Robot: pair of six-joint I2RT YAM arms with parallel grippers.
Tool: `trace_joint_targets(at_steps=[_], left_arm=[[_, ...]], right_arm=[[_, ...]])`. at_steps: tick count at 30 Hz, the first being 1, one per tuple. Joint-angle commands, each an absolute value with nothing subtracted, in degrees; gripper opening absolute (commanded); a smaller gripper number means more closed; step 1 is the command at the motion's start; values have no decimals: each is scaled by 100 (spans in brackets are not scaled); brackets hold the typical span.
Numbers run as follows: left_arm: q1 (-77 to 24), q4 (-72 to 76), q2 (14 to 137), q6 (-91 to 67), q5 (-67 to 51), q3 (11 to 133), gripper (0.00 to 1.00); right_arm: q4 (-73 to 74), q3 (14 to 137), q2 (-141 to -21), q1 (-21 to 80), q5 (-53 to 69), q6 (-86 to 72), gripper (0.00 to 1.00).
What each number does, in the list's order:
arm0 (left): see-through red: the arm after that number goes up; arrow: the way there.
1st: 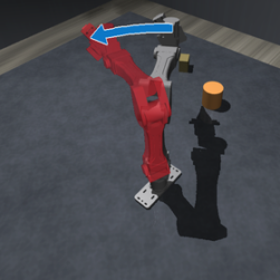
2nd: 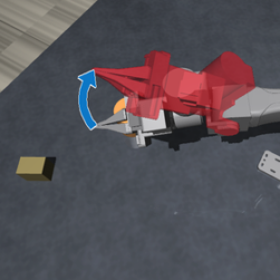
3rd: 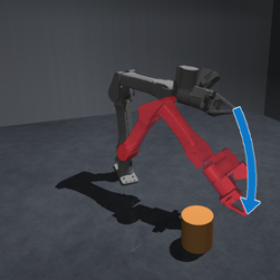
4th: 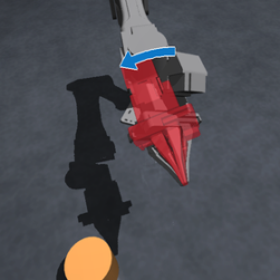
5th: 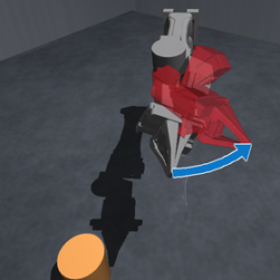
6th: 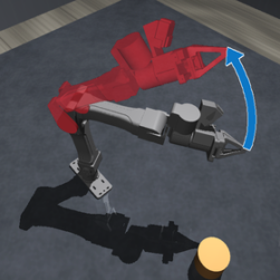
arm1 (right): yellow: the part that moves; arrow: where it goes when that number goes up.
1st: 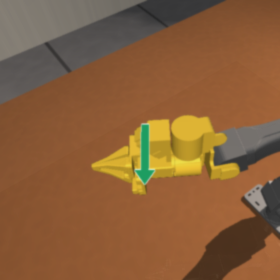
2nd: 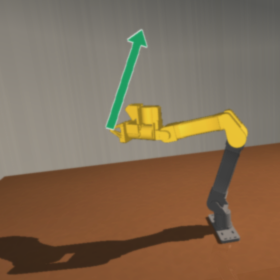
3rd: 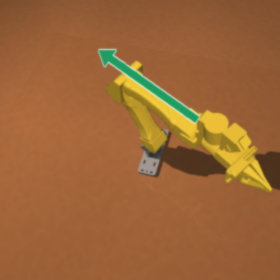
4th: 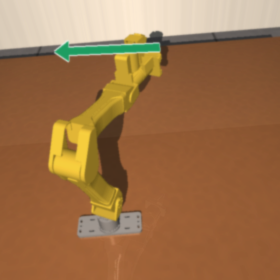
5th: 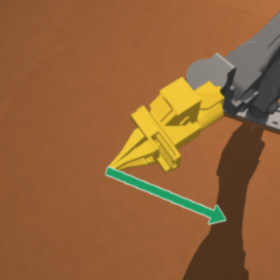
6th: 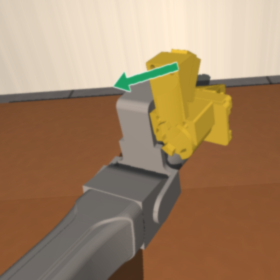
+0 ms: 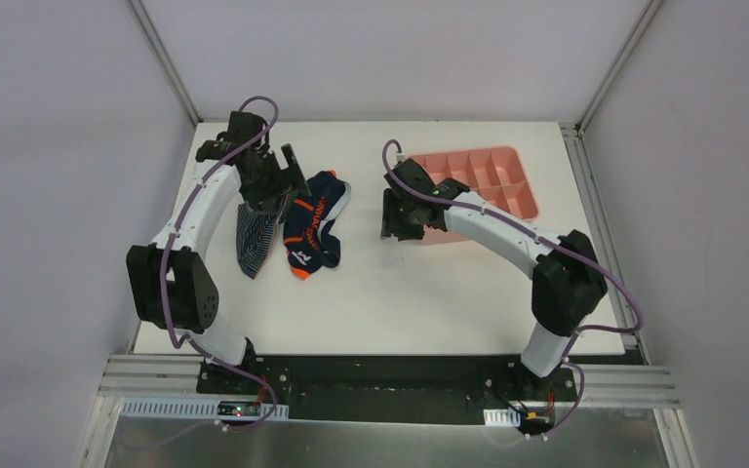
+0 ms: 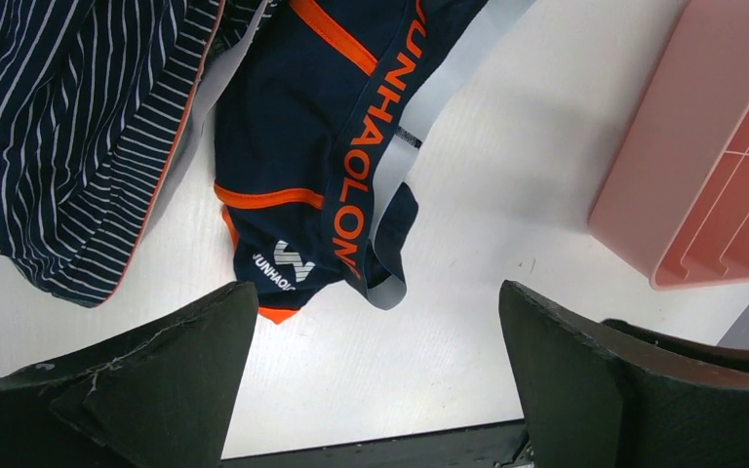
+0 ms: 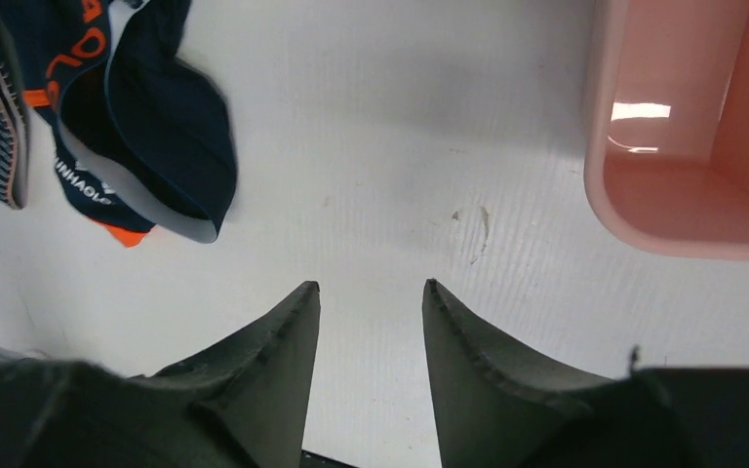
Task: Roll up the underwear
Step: Move the storage box to the center of the board.
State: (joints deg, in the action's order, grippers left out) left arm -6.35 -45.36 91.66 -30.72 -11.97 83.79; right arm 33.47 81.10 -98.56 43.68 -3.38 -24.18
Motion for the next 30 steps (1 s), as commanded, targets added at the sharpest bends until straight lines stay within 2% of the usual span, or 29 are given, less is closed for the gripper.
trace_joint_targets(at_steps=[1,4,7,10,16,20,24,27,30], left_arm=[[-646,-4641,9191,-3148,-1133,8289,99],[-668,-4641,9236,-3203,-1126,8139,99],[-735,-4643,9259,-3208,-1167,7980,98],[-765,-4642,9334,-3239,-1125,7843,96],[-1049,-4642,9562,-3042,-1188,7696,84],[-1397,-4641,9709,-2961,-1164,7621,83],[-1675,-4643,9965,-2931,-809,7660,82],[-1759,-4639,10196,-3021,-596,7700,86],[-1852,-4635,10530,-2986,-373,7850,83]], right_arm=[[3427,8590,-10350,4353,-638,-2418,45],[3674,8840,-10715,4272,-1176,-2344,45],[3759,8893,-10917,4056,-1494,-2342,40],[3767,8849,-11013,3695,-1572,-2382,40],[3685,8849,-11104,3150,-1732,-2286,41],[3746,9122,-11212,3006,-1453,-2311,42],[3568,9141,-10983,3029,-872,-2441,52],[3550,9096,-10805,3062,-595,-2562,61],[3541,8942,-10578,3126,-535,-2634,64]])
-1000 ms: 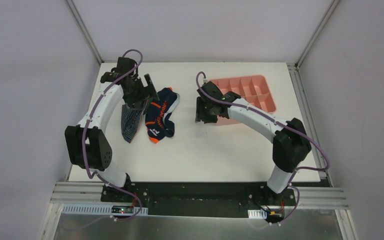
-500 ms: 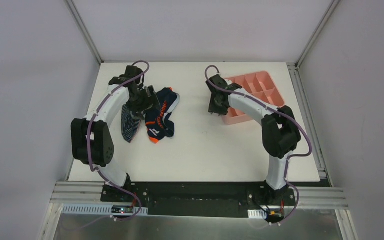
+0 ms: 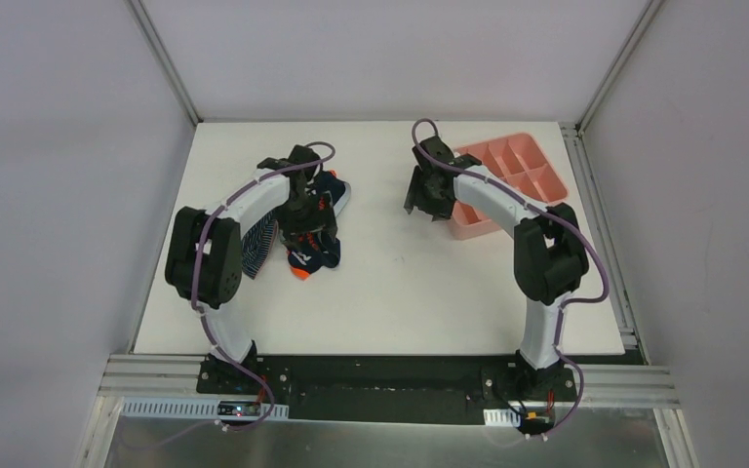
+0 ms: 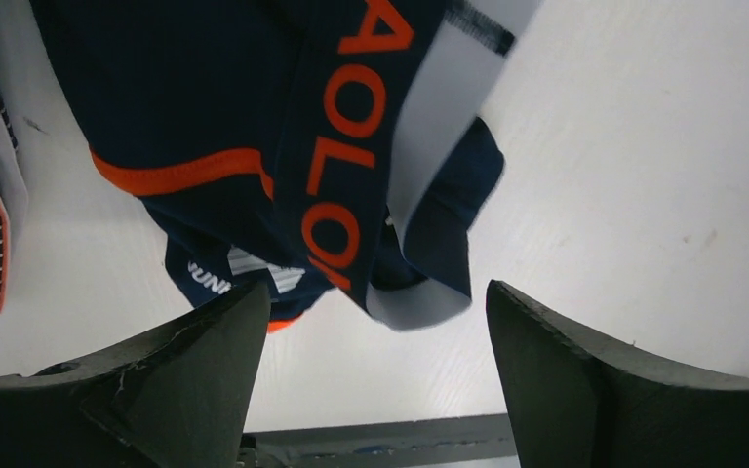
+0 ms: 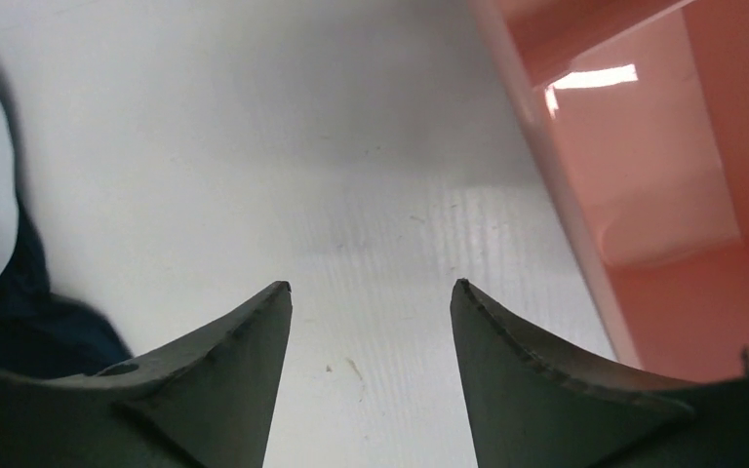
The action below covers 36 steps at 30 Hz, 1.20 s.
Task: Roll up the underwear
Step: Move the storage box to the center of the board, then flatten out the underwear at the center of the board.
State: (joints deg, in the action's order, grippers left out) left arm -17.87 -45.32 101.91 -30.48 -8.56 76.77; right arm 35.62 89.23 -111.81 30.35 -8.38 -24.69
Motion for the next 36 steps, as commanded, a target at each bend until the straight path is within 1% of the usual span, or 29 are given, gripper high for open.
trace_joint_targets(at_steps=[1,2,4,6,8,9,11,12,15,20,21,22,23,24,25,26,28,29,31,34,36], left_arm=[[-1885,-4632,10665,-2960,-302,7923,79],[-1917,-4633,10794,-2942,-204,8006,71],[-1944,-4645,10976,-2869,-46,8208,53],[-1947,-4664,11020,-2801,246,8347,31],[-1943,-4734,10985,-2592,474,8558,6],[-1942,-4813,10942,-2425,565,8690,0],[-1945,-4946,10854,-1994,521,9014,0],[-1943,-4973,10781,-1737,319,9157,0],[-1962,-5016,10540,-1062,-694,9593,0],[-2349,-5234,10464,-749,-1910,9900,0],[-2491,-5328,10500,-713,-2108,9857,3],[-2635,-5466,10542,-681,-2299,9800,15],[-2789,-5615,10566,-630,-2532,9695,32],[-2907,-5762,10579,-598,-2683,9597,53],[-3012,-5899,10559,-582,-2717,9518,71],[-3056,-6015,10504,-587,-2696,9436,82],[-3047,-6186,10297,-681,-2414,9327,91],[-3008,-6205,10161,-799,-2146,9251,92],[-2744,-6145,9863,-1077,-1967,9039,87],[-2208,-5970,9581,-1719,-1916,8507,70],[-1954,-5913,9440,-2150,-1734,8137,57]], right_arm=[[3541,8886,-10495,3126,-514,-2669,65],[3532,8834,-10407,3123,-508,-2690,65],[3527,8761,-10248,3126,-547,-2706,65],[3545,8729,-10084,3125,-627,-2707,66],[3594,8734,-9965,3111,-686,-2699,66],[3609,8750,-9913,3097,-704,-2694,66],[3649,8797,-9803,3030,-686,-2721,66],[3663,8829,-9756,2983,-686,-2736,66],[3676,8914,-9590,2737,-558,-2835,66],[3672,9030,-9435,2235,-313,-2892,67],[3675,9016,-9419,2168,-282,-2892,68],[3678,8979,-9416,2122,-243,-2898,68],[3674,8941,-9421,2089,-209,-2912,68],[3688,8898,-9439,2068,-177,-2924,68],[3686,8857,-9452,2066,-139,-2926,68],[3686,8818,-9476,2078,-72,-2934,69],[3650,8754,-9532,2124,-52,-2943,69],[3640,8753,-9555,2186,-53,-2921,69],[3638,8798,-9623,2363,-64,-2821,69],[3585,8915,-9765,2667,-71,-2712,69],[3522,8965,-9892,2854,-54,-2682,69]])
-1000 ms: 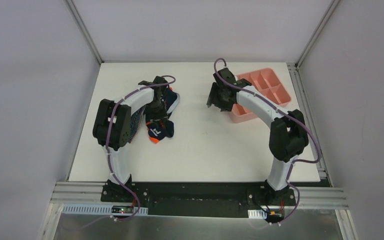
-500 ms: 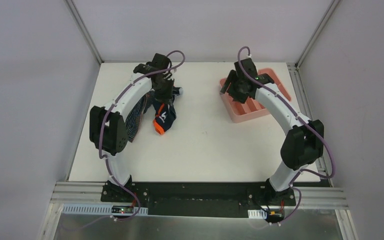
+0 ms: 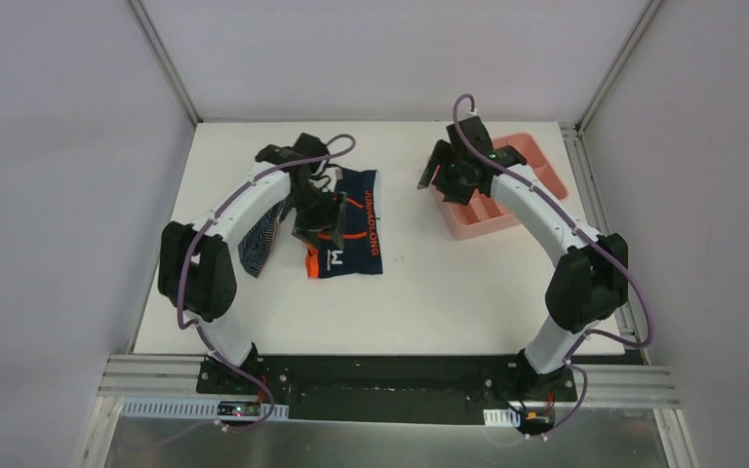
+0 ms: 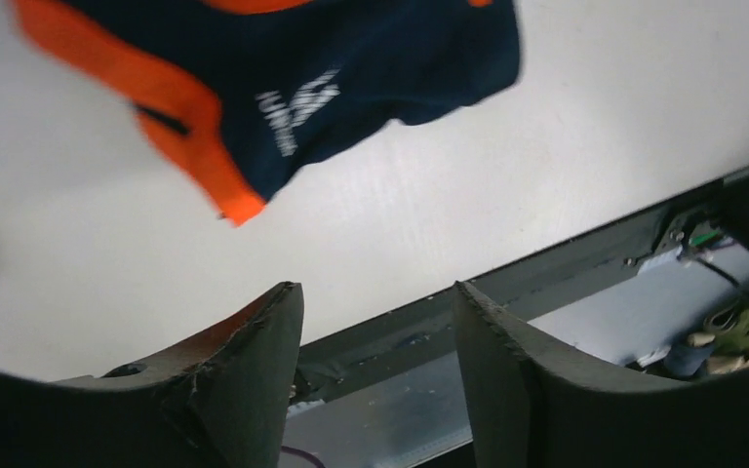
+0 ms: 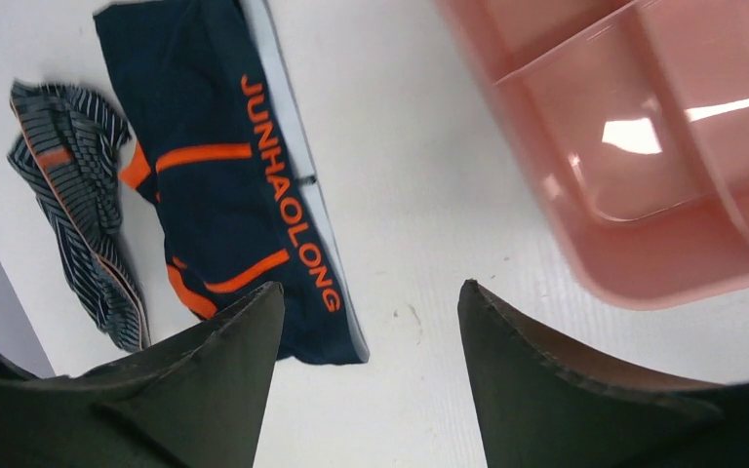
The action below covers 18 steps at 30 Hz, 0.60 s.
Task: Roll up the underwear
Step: Flatten out the underwear at the center of the board.
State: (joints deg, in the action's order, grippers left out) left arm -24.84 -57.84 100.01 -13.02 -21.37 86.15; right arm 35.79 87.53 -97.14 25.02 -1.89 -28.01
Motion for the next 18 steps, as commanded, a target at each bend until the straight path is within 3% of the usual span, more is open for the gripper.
trace_joint_targets(at_steps=[1,7,10,13,16,18], left_arm=[[-1903,-5916,9400,-2295,-1680,7978,54],[-1890,-5545,9446,-3025,-1544,7169,56],[-1890,-5155,9715,-3263,-1298,6960,51],[-1882,-4915,10201,-3390,-932,7096,34],[-1819,-4895,10787,-3248,-565,7440,5],[-1641,-5052,11055,-3055,-399,7698,0]], right_arm=[[3504,8987,-9967,2943,-64,-2673,69],[3488,9222,-10395,3307,-51,-2656,69],[3470,9341,-10603,3352,123,-2572,68],[3475,9471,-10852,3381,156,-2446,63],[3532,9649,-11091,3378,143,-2338,57],[3578,9779,-11229,3377,105,-2281,57]])
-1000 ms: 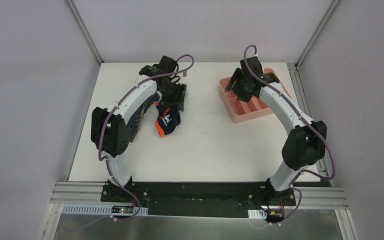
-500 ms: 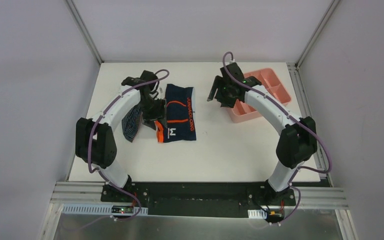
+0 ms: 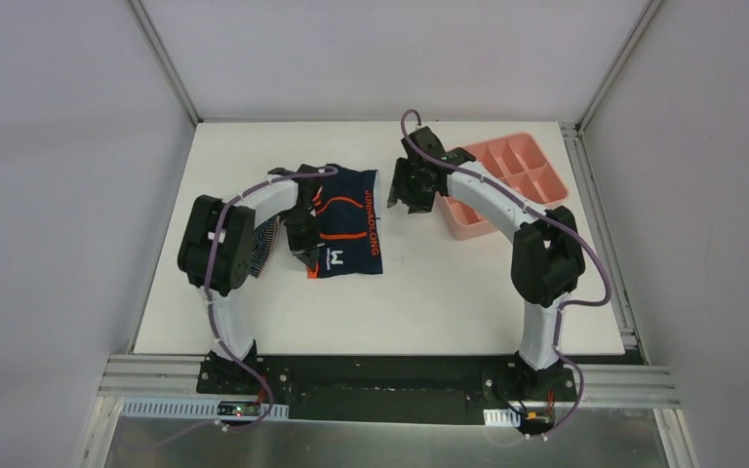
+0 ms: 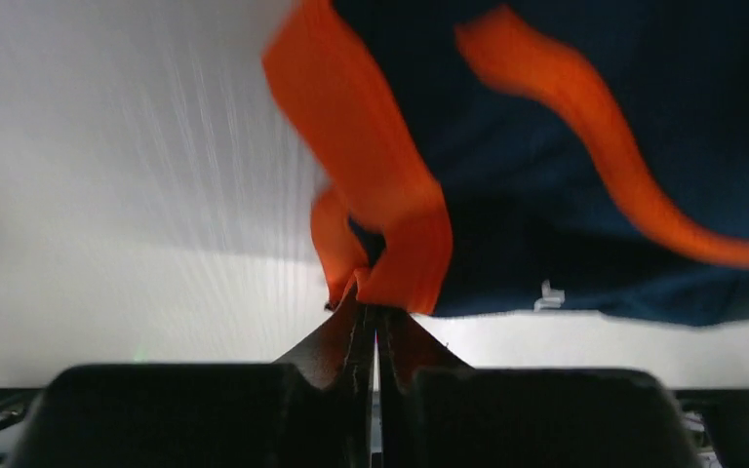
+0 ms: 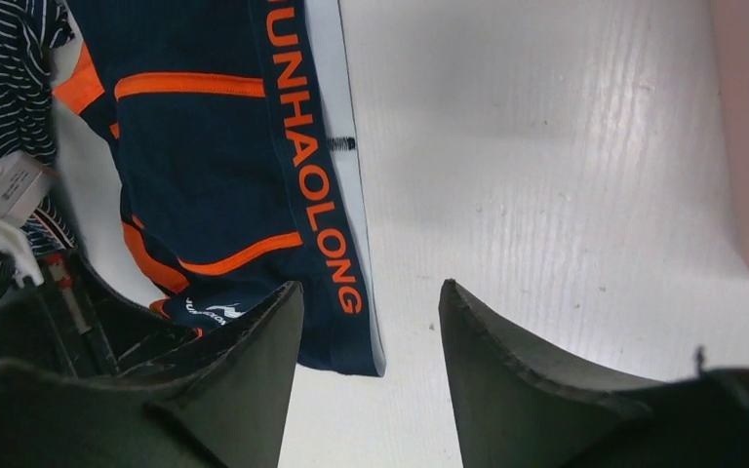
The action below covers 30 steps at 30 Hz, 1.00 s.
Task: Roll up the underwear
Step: Flatten out the underwear at the center of the board.
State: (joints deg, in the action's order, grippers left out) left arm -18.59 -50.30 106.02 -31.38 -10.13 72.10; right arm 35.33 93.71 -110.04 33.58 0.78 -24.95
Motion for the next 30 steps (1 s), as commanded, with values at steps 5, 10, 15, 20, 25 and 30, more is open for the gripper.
trace_joint_targets(at_steps=[5,10,15,20,25,30], left_arm=[[-1046,-5256,11376,-2644,357,8531,0],[-822,-5495,11959,-2399,682,10037,0],[-817,-5955,11811,-2116,448,10651,30],[-833,-6139,11072,-2356,-299,10049,45],[-1012,-6069,10530,-2846,-1499,9049,44],[-1251,-5811,10245,-2995,-1763,8263,44]], right_arm=[[3657,10171,-11561,3377,47,-2218,59],[3748,10826,-12043,3358,-189,-2209,61],[3712,11605,-12723,3321,-663,-1976,61],[3073,11930,-13184,3293,-850,-1510,66],[2778,12526,-13825,3239,-837,-1475,72],[2371,12934,-14313,3215,-696,-1555,75]])
